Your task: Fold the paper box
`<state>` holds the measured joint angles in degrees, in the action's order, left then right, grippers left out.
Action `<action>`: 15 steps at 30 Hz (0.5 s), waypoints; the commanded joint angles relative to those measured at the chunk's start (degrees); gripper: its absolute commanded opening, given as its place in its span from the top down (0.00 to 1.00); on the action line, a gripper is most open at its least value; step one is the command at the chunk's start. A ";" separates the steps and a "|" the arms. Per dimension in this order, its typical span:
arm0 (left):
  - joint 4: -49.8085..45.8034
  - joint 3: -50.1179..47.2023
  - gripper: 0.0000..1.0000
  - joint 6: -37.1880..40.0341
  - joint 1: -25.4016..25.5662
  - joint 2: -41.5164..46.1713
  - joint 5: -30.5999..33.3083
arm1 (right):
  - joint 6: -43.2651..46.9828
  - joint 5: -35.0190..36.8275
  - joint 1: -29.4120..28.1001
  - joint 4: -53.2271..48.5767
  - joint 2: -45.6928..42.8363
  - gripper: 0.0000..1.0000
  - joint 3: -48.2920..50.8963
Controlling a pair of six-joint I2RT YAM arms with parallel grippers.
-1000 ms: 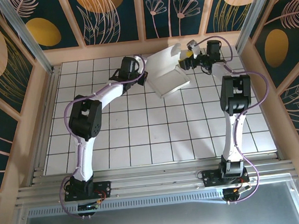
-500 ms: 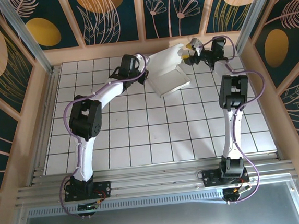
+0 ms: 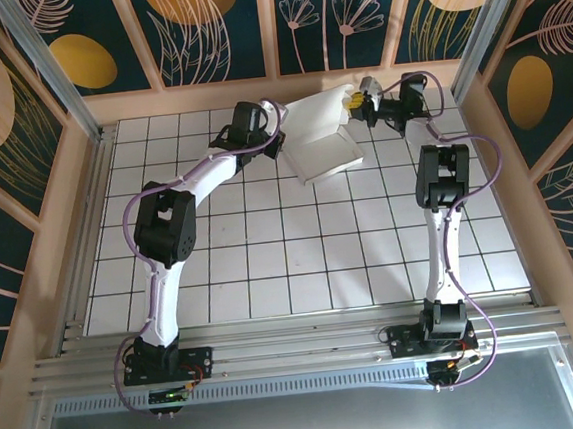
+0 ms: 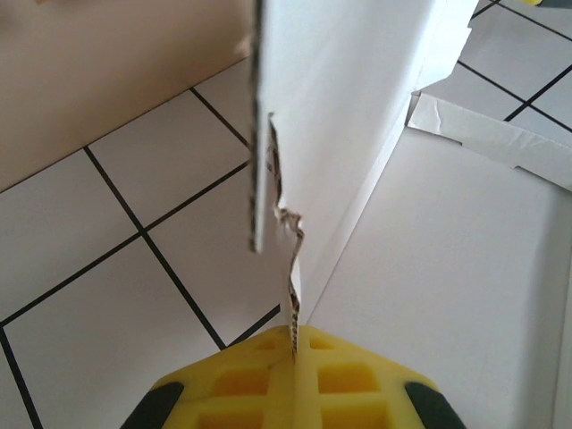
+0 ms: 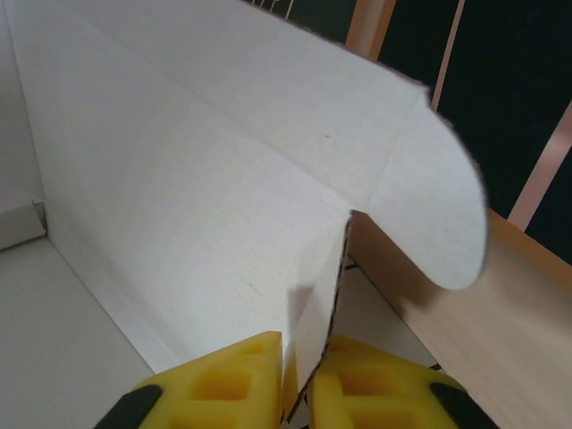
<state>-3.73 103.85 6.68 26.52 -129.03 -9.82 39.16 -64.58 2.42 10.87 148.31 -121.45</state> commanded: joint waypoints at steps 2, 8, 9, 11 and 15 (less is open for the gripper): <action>-0.66 2.56 1.00 -0.39 0.20 -2.15 1.50 | 0.12 0.43 -1.22 -2.91 -2.08 0.97 -0.30; -0.02 4.34 1.00 -5.93 0.20 -2.93 4.18 | -3.77 17.34 -5.18 -6.04 -9.75 1.00 8.96; 0.32 4.44 1.00 -6.57 0.20 -2.97 4.48 | -5.62 20.13 -5.96 -6.19 -10.83 1.00 10.47; 0.61 5.04 1.00 -7.42 0.20 -3.39 6.12 | -10.06 26.19 -7.57 -7.40 -13.03 1.00 13.22; -0.96 8.00 1.00 -7.60 0.11 -4.85 14.14 | -18.86 37.26 -10.09 -15.07 -14.47 1.00 12.68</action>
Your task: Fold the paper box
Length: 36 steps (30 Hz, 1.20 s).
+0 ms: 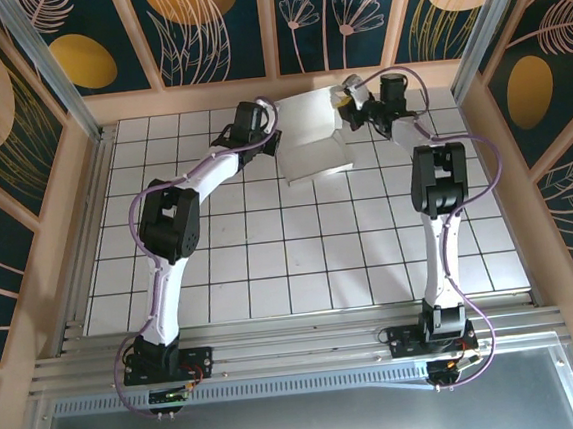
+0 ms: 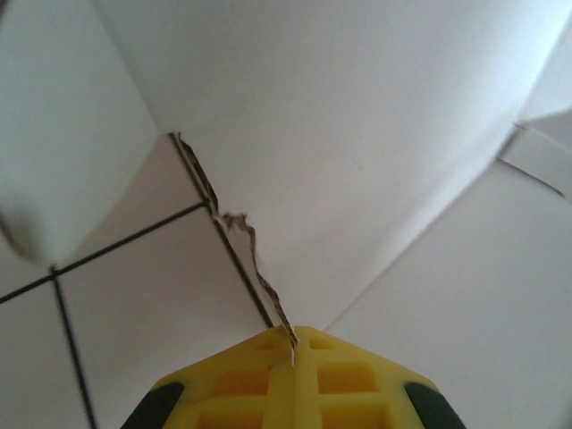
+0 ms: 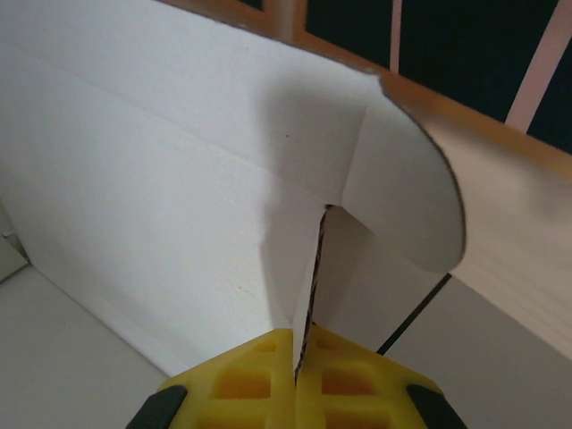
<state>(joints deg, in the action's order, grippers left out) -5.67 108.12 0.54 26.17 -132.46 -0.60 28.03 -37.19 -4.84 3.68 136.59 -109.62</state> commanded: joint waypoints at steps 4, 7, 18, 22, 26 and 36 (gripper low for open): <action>1.32 4.22 1.00 -2.51 -0.05 -1.39 7.15 | -17.02 18.17 -5.85 -5.33 -7.58 1.00 9.94; 2.37 1.51 1.00 -3.86 -0.07 -0.08 4.24 | -18.56 23.39 -8.30 2.33 -13.37 1.00 20.60; 11.90 -13.92 1.00 -6.96 -0.07 7.03 0.00 | -14.91 39.63 -13.86 22.17 -26.09 1.00 41.64; 12.94 -14.34 1.00 -7.34 -0.07 8.36 -1.26 | -12.52 44.39 -14.95 24.89 -27.43 1.00 41.38; 16.88 -18.42 1.00 -7.98 -0.07 11.09 -1.66 | -8.52 44.62 -16.39 29.17 -29.45 1.00 44.09; 25.87 -25.47 1.00 -11.08 -0.07 10.64 -5.00 | 0.35 53.08 -21.00 41.82 -26.17 1.00 50.76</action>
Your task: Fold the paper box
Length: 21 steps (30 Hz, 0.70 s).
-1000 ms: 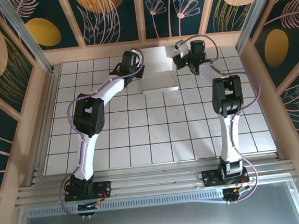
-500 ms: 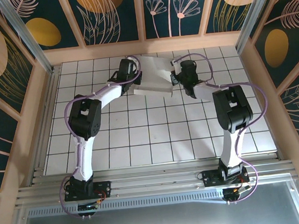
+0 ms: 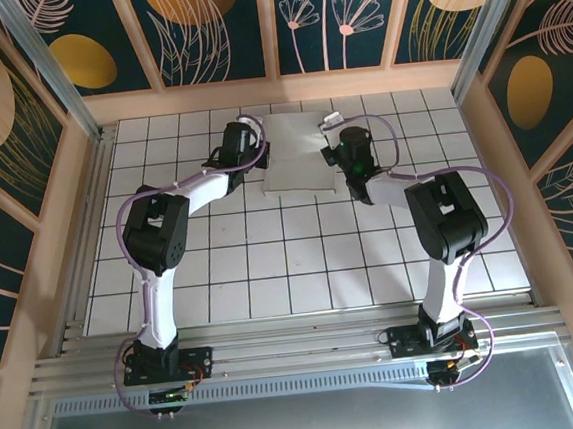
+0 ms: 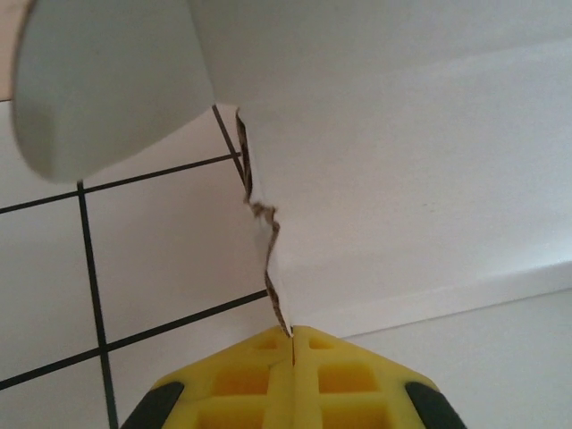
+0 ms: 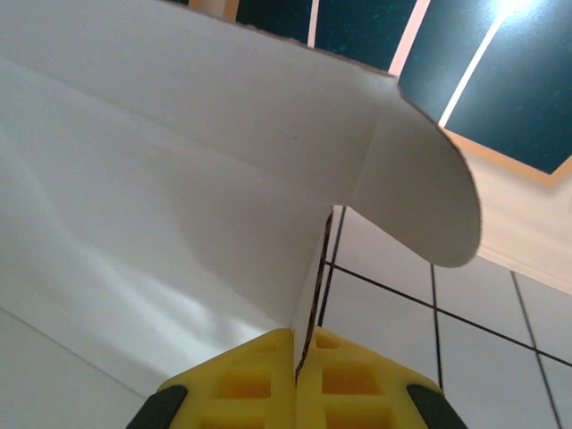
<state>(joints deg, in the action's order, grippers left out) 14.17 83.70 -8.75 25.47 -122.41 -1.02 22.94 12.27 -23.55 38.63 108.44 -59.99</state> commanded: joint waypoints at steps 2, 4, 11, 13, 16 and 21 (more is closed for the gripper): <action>6.58 -1.41 1.00 -2.14 0.63 -0.14 -5.49 | 7.28 6.71 -3.01 8.98 3.49 1.00 1.19; 8.28 -2.89 1.00 -2.49 0.63 0.04 -5.76 | 7.71 7.87 -3.23 9.93 4.14 1.00 1.35; 9.40 -6.80 1.00 -3.06 0.63 2.74 -4.94 | 4.65 6.64 -3.82 7.33 3.75 1.00 3.09; 10.01 -7.77 1.00 -3.77 0.63 3.25 -5.56 | 1.94 6.20 -4.08 5.25 3.62 1.00 3.04; 10.40 -9.11 1.00 -5.23 0.63 3.72 -6.27 | 0.09 7.42 -4.64 3.28 3.68 1.00 2.75; 11.11 -11.39 1.00 -6.78 0.72 4.88 -6.98 | -3.76 11.48 -4.92 0.00 4.13 1.00 0.90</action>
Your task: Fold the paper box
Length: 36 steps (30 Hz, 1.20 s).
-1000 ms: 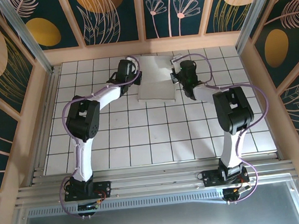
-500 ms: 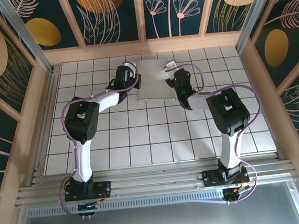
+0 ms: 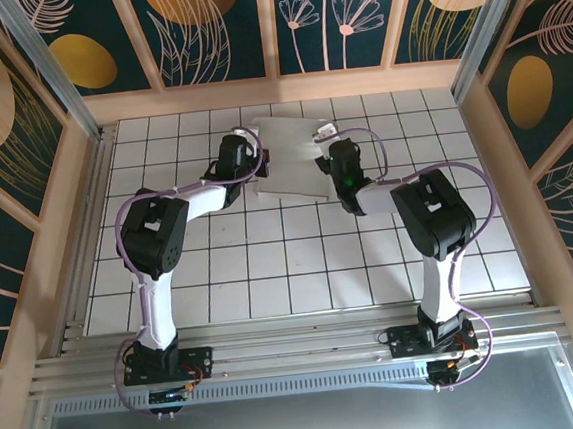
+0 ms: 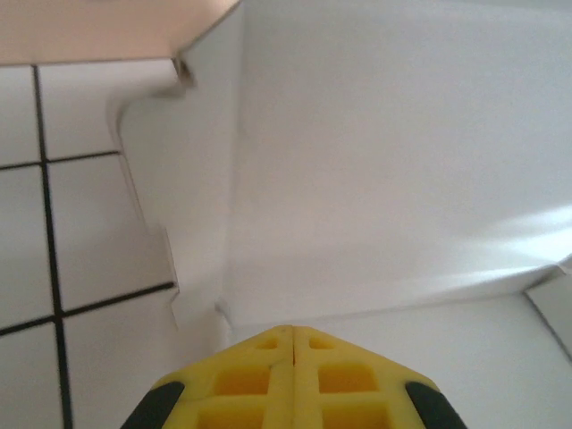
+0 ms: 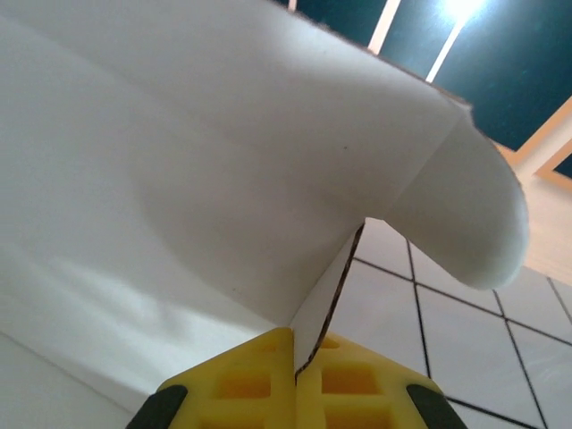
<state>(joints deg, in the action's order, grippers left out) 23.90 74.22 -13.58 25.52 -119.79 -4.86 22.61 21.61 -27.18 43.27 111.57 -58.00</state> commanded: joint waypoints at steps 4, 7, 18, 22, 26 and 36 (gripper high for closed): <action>1.79 -2.93 1.00 -2.43 0.71 2.72 -2.88 | -12.36 0.73 -1.58 -9.79 0.33 1.00 -1.39; 1.75 -3.44 1.00 -2.66 0.75 2.93 -2.70 | -15.75 1.20 -1.73 -10.08 0.31 1.00 -0.18; 0.46 -13.15 0.80 -1.05 0.31 19.54 2.69 | 0.02 -3.24 -1.17 -2.98 -4.61 1.00 3.95; -10.82 -7.70 0.74 -4.62 -4.15 24.48 2.51 | 12.84 -6.21 -0.62 6.27 -5.39 1.00 8.61; -24.94 4.07 0.67 -5.47 -8.73 20.30 -5.58 | 24.00 -12.79 1.09 4.64 -4.32 1.00 7.98; -21.92 0.06 0.62 -10.01 -9.54 17.49 -9.13 | 14.85 -17.36 2.48 -8.16 -15.39 0.28 7.20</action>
<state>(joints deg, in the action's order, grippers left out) 3.05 76.53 -20.75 15.86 -101.49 -11.66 40.05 7.05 -24.62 40.14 104.09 -51.75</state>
